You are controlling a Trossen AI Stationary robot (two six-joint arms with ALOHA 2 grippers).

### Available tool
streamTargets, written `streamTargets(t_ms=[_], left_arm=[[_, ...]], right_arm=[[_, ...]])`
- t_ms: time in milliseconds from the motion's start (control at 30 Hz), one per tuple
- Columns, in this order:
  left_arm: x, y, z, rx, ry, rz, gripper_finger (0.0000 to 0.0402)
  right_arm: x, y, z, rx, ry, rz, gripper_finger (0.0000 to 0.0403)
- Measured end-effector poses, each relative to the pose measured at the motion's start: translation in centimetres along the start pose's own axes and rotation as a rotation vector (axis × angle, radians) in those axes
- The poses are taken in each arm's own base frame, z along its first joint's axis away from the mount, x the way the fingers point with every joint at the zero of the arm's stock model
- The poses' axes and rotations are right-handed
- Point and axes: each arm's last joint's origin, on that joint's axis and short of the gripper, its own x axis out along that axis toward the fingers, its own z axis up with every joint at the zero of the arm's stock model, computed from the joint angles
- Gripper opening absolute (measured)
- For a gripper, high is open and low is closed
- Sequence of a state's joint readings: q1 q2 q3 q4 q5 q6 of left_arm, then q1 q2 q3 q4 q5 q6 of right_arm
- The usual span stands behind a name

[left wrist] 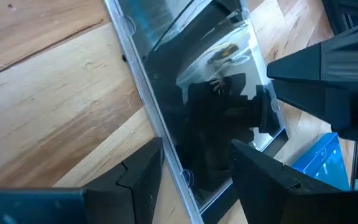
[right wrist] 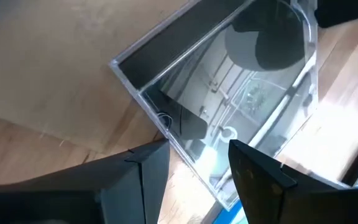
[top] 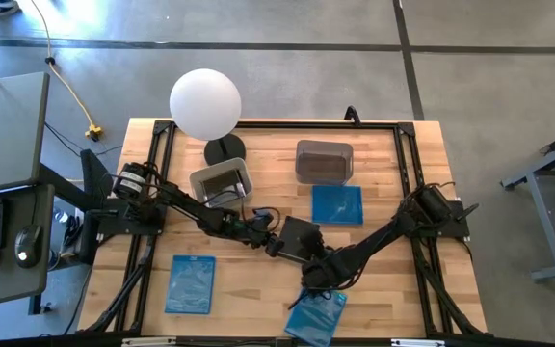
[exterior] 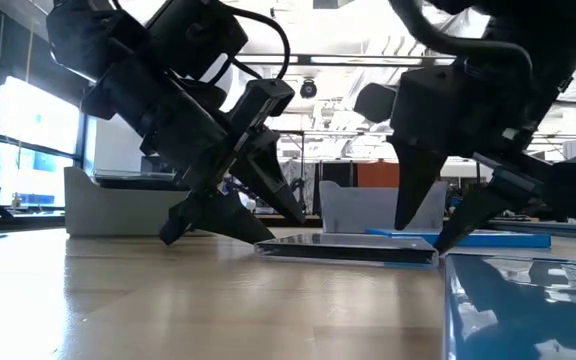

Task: Pick & place jewel cases by type
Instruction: Put the black CD case into the gray bin

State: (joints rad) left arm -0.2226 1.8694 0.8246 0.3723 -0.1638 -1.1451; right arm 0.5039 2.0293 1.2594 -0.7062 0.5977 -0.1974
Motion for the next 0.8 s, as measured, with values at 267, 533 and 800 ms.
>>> streamTargets(t_ms=[267, 533, 800], left_arm=[[0.1, -0.7, 0.3, 0.068, 0.002, -0.027, 0.0182], [-0.2, -0.9, 0.4, 0.072, 0.014, -0.024, 0.0182], [-1.2, -1.8, 1.1, 0.083, -0.022, -0.049, 0.0182]], right_arm=[[0.3, -0.4, 0.1, -0.037, -0.012, -0.021, 0.0161], [0.0, -0.4, 0.2, -0.037, -0.017, -0.038, 0.0161], [-0.4, -0.1, 0.4, -0.016, -0.033, -0.064, 0.0161]])
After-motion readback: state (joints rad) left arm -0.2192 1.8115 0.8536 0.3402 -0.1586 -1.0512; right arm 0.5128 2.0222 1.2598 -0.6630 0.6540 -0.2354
